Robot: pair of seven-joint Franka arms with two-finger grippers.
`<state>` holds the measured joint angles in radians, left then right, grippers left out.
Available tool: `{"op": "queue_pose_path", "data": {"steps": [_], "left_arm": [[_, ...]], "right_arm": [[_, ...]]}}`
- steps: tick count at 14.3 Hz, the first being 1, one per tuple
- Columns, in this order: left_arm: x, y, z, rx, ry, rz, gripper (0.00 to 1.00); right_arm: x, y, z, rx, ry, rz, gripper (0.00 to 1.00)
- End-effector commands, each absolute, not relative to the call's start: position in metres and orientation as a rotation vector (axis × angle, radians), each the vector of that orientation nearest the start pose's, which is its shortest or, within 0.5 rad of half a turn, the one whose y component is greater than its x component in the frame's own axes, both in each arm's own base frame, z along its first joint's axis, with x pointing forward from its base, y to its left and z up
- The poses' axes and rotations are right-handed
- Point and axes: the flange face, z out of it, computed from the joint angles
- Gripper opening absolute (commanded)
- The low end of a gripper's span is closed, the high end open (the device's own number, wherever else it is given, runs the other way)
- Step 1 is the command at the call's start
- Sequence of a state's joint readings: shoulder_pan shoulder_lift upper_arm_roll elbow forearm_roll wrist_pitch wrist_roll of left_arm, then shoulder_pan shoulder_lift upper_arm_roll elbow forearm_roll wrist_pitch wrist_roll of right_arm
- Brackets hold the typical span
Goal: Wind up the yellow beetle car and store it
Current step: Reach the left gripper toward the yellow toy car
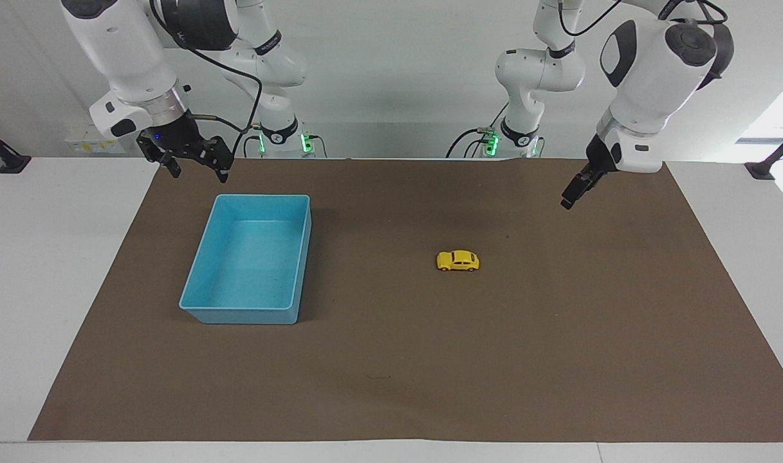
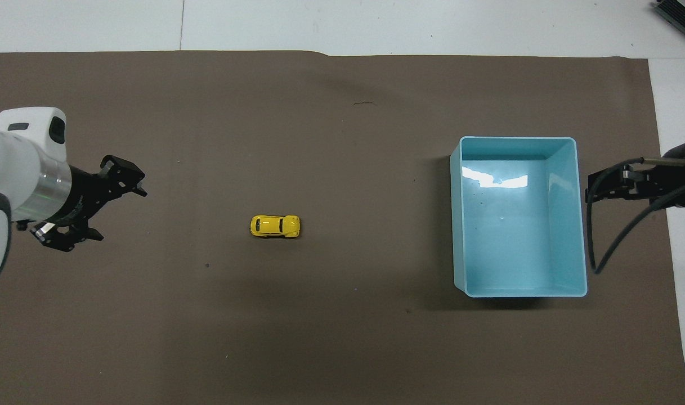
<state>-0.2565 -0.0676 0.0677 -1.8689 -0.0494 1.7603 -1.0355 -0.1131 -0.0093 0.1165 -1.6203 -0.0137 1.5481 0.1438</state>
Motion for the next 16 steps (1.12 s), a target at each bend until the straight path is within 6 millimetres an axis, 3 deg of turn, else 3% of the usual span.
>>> {"op": "queue_pose_path", "data": {"steps": [1, 5, 9, 13, 16], "left_arm": [[0.518, -0.121, 0.514, -2.673, -1.717, 0.118, 1.00], [0.513, -0.162, 0.470, -2.320, -2.185, 0.109, 1.00], [0.523, -0.208, 0.410, -2.083, -2.416, 0.139, 1.00], [0.514, -0.261, 0.361, -2.055, -2.498, 0.098, 1.00], [0.514, -0.276, 0.347, -2.060, -2.526, 0.082, 1.00]], "right_arm": [[0.544, -0.002, 0.610, -3.154, 0.192, 0.091, 1.00], [0.544, -0.002, 0.610, -3.154, 0.192, 0.091, 1.00], [0.544, -0.002, 0.610, -3.154, 0.192, 0.091, 1.00], [0.544, -0.002, 0.610, -3.154, 0.192, 0.091, 1.00], [0.544, -0.002, 0.610, -3.154, 0.192, 0.093, 1.00]]}}
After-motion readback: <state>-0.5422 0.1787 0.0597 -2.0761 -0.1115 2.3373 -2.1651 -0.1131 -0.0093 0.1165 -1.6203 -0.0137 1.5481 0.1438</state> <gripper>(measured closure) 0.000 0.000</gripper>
